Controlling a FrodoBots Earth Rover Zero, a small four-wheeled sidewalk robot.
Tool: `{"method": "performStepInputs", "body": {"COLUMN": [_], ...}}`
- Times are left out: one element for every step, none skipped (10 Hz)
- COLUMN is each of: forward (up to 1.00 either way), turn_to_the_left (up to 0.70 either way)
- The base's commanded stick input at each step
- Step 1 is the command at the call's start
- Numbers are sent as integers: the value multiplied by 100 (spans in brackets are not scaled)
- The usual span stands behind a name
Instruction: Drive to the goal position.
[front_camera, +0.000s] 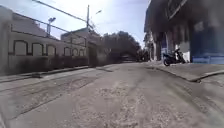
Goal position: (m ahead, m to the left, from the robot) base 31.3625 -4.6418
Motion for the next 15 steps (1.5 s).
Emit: {"method": "performStepInputs", "body": {"forward": [100, 100, 100, 100, 100, 100, 100, 100, 100, 100, 100, 100, 100, 100, 100], "turn_to_the_left": [-31, -31, -31, -31, -31, 9, 9, 9, 9, 9, 9, -19, -31, -31, -31]}}
